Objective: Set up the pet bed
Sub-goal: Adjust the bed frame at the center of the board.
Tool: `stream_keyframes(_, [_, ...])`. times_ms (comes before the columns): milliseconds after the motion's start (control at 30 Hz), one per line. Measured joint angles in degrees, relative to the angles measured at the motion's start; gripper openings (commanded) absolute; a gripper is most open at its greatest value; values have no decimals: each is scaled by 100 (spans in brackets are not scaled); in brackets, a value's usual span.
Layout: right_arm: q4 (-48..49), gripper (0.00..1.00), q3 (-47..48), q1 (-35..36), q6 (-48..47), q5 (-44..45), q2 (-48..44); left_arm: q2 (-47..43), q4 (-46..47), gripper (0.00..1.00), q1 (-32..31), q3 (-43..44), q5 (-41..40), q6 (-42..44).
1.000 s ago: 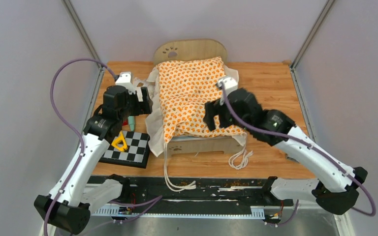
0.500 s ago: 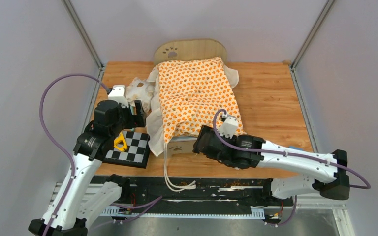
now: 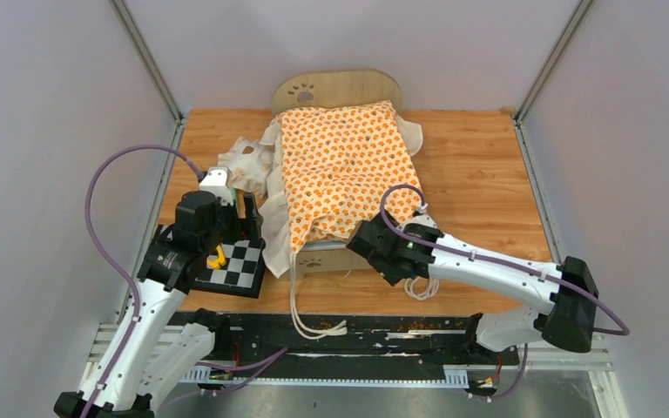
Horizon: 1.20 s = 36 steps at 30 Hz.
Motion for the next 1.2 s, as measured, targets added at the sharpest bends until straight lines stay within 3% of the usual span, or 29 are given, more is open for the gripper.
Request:
stream_keyframes(133, [291,73,-11,-420,-175,-186,424,-39,55,100,0,-96,20,2])
stream_keyframes(333, [396,48,-15,-479,-260,-293,743,-164,79,100,0,-107,-44,31])
stream_keyframes(400, [514,36,-177,-555,-90,-404,586,-177,81,100,0,-107,-68,42])
stream_keyframes(467, [616,17,-422,-739,7,-509,321,-173,81,100,0,-107,-83,44])
stream_keyframes(567, [520,3,-785,-1362,-136,-706,-238,-142,79,100,0,-107,-101,44])
stream_keyframes(667, [315,0,-944,-2376,-1115,-852,-634,-103,79,100,0,-107,-116,42])
stream_keyframes(800, [269,0,-717,-3423,-3281,-1104,-501,-61,79,100,0,-107,-116,44])
stream_keyframes(1000, [739,0,275,-4551,-5685,-1694,704,57,127,100,0,-107,-55,90])
stream_keyframes(1200, [1141,0,1624,-5191,-6747,-1864,2063,258,129,100,0,-107,-9,131])
